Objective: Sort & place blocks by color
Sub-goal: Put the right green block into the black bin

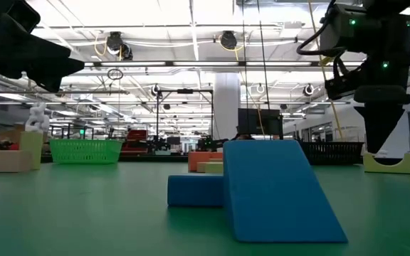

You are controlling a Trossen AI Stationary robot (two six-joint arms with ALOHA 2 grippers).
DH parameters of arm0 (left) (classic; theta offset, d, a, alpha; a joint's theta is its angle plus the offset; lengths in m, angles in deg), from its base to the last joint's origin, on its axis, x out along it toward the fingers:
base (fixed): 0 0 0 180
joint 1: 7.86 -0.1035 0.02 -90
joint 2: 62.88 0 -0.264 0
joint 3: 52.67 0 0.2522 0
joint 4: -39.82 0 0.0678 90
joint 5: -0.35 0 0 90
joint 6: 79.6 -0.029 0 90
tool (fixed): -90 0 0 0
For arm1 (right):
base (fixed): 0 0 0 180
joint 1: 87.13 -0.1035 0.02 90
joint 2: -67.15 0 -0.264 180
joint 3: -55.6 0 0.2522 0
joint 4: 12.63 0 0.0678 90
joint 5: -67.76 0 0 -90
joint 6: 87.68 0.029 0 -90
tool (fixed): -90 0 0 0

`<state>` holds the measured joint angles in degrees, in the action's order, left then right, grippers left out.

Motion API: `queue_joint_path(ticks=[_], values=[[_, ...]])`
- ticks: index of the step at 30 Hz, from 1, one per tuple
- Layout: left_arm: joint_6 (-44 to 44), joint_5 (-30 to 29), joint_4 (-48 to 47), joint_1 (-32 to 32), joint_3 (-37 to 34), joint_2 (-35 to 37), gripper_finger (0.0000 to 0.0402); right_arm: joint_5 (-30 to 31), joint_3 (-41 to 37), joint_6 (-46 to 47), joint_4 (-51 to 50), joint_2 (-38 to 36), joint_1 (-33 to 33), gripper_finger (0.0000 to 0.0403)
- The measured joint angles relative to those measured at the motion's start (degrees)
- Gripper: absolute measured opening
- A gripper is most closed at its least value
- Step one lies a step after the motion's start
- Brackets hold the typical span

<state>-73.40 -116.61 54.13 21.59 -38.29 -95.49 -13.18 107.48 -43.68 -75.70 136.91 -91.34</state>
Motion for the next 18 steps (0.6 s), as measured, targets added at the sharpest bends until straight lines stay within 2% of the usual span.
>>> queue_joint_path(ticks=[2,7,18], values=[[0.01,0.0,0.0,0.0,-0.02,0.01,0.0177,-0.86,-0.04,0.34,-0.27,-0.8,0.01,0.0304],[0.01,0.0,0.02,0.0,0.0,0.01,0.0177,-8.15,-0.32,3.46,-0.52,-3.3,-0.04,0.031],[0.01,0.0,0.0,0.0,0.0,-0.01,0.0177,-7.91,-0.4,4.38,3.62,-3.28,-3.1,0.0311]])
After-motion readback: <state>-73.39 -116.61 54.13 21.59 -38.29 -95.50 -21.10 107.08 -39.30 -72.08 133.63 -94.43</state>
